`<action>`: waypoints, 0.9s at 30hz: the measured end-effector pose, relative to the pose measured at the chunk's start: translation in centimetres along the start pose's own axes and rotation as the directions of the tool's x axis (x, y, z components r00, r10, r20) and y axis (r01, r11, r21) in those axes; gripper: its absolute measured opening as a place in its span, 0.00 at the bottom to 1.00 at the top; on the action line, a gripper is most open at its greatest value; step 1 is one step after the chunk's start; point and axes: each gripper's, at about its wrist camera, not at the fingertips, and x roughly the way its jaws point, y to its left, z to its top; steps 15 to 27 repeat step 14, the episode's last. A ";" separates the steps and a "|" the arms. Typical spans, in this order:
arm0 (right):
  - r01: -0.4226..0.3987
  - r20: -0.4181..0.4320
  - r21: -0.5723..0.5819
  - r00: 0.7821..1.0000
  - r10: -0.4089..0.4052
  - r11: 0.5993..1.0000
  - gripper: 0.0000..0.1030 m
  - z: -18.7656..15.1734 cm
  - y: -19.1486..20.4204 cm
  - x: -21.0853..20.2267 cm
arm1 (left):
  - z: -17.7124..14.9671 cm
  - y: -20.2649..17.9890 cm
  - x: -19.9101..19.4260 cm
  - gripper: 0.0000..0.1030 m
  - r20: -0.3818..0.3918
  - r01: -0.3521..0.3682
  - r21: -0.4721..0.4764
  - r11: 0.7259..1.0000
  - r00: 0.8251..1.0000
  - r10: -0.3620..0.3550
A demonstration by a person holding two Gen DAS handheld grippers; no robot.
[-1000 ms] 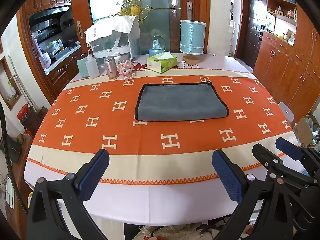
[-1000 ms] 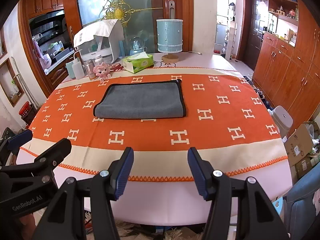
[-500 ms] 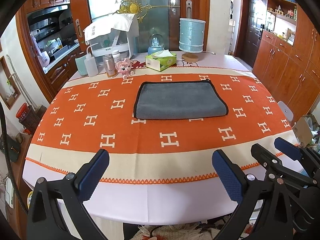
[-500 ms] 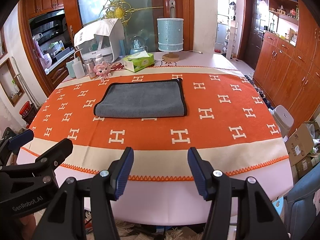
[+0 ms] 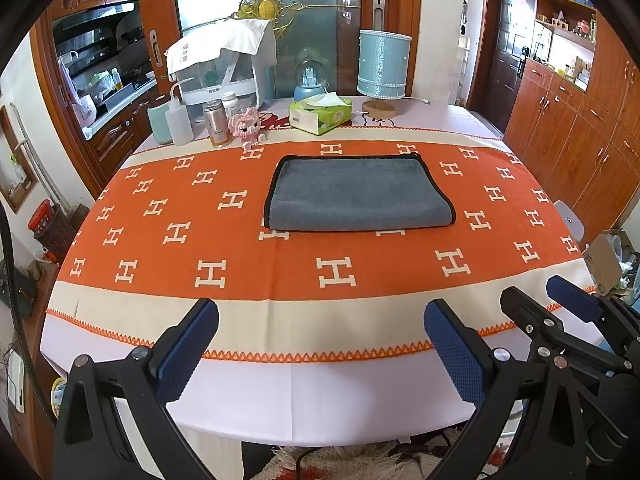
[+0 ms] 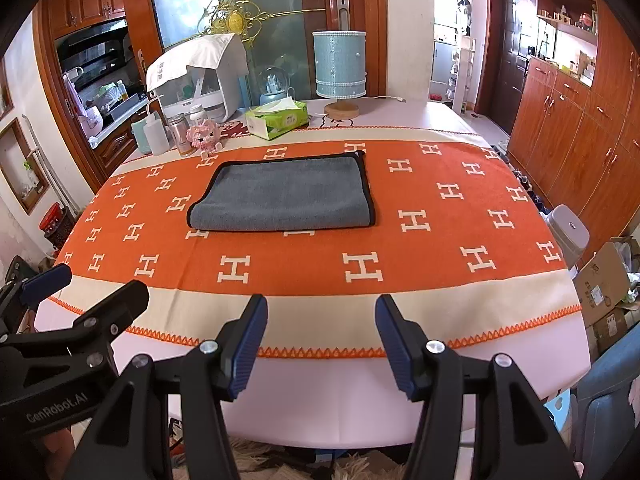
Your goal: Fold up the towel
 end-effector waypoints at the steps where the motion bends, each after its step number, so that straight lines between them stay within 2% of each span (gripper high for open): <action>1: 0.000 0.000 0.000 1.000 0.000 1.000 0.55 0.0 -0.1 0.0 | 0.0 0.0 0.0 0.99 0.000 0.000 0.000 1.000 1.000 0.000; 27: -0.004 -0.010 0.006 1.000 0.004 1.000 0.55 -0.3 0.1 0.0 | -0.3 -0.1 0.1 0.99 -0.004 0.013 -0.003 1.000 1.000 -0.013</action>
